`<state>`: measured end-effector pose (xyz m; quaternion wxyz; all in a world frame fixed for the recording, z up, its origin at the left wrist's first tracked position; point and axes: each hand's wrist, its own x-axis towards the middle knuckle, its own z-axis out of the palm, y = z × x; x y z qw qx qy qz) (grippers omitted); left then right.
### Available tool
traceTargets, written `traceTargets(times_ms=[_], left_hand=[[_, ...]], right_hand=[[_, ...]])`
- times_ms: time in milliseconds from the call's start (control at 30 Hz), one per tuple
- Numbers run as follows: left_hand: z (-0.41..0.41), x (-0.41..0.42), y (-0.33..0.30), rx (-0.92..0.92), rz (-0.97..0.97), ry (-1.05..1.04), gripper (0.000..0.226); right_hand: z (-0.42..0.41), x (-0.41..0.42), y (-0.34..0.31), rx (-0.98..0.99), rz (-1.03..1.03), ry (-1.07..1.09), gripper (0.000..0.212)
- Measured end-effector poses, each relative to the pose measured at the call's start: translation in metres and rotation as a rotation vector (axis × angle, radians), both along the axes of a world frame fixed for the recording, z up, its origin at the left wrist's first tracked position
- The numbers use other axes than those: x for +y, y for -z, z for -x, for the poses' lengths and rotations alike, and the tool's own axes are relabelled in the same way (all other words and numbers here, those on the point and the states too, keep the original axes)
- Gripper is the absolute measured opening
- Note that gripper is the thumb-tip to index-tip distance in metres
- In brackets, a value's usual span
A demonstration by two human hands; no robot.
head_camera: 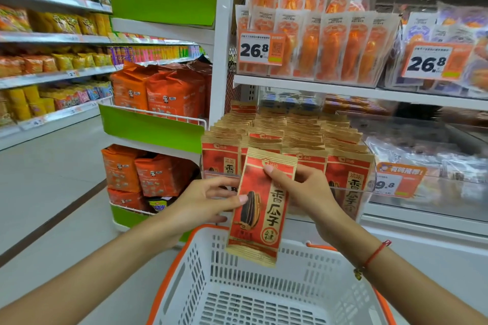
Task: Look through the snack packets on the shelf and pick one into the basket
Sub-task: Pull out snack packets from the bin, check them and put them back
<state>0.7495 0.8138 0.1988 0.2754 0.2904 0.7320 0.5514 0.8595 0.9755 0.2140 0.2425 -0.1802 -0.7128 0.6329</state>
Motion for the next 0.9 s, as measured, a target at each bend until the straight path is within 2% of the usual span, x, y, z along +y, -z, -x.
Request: traceTargets(times_ms=[133,267,567,767,900], left_hand=[[0.000,0.004,0.001,-0.027,0.011,0.009,0.032],[-0.003,0.008,0.001,0.004,-0.016,-0.014,0.027],[-0.007,0.014,-0.009,0.019,-0.303,-0.250,0.031],[-0.004,0.014,-0.009,0.000,-0.357,-0.285,0.033],[0.000,0.015,-0.007,-0.010,-0.344,-0.244,0.032]], right_hand=[[-0.001,0.003,0.004,-0.024,0.098,0.011,0.016],[0.000,0.004,0.009,0.006,0.083,0.005,0.017],[0.004,0.009,0.011,-0.023,-0.064,-0.091,0.027],[-0.005,0.029,0.007,-0.111,-0.041,-0.376,0.038],[-0.007,0.034,0.006,-0.141,-0.019,-0.431,0.046]])
